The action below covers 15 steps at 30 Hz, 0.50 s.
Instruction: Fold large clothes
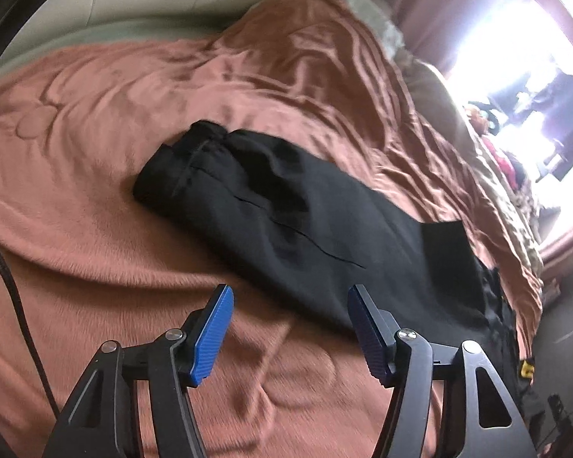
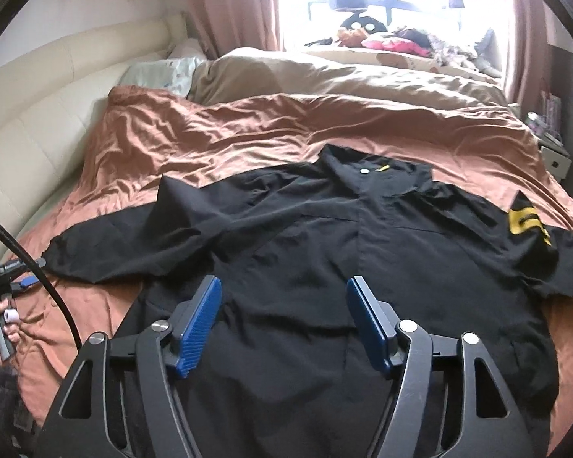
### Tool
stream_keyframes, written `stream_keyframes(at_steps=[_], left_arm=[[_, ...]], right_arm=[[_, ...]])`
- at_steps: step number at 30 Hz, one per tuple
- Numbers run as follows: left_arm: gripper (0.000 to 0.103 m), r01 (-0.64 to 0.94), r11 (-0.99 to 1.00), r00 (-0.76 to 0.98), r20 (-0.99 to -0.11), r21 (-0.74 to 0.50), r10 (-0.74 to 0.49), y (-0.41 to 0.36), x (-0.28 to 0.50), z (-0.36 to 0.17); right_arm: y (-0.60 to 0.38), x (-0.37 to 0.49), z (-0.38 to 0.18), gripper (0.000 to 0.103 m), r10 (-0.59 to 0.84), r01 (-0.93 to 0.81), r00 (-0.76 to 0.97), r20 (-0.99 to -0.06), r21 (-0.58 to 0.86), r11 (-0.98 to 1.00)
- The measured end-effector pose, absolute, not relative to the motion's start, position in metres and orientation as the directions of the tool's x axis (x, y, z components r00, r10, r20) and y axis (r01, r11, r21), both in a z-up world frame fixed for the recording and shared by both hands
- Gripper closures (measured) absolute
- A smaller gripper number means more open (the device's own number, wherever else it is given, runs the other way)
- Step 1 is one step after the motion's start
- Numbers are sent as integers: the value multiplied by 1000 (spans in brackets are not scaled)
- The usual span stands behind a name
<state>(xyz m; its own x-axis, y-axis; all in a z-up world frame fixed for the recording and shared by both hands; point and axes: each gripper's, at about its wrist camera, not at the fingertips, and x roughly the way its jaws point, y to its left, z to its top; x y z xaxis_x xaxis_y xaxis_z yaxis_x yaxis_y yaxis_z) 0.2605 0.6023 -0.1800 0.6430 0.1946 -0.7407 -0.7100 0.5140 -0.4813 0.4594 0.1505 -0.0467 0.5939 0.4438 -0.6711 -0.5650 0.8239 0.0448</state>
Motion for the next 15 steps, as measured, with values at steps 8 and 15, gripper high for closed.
stream_keyframes(at_steps=[8, 15], left_arm=[[64, -761, 442, 601, -772, -475, 206, 638, 278, -202], [93, -737, 463, 639, -731, -492, 239, 641, 274, -177]], right_arm=[[186, 491, -72, 42, 448, -570, 536, -716, 85, 817], [236, 540, -98, 71, 472, -575, 416, -777, 177, 799]])
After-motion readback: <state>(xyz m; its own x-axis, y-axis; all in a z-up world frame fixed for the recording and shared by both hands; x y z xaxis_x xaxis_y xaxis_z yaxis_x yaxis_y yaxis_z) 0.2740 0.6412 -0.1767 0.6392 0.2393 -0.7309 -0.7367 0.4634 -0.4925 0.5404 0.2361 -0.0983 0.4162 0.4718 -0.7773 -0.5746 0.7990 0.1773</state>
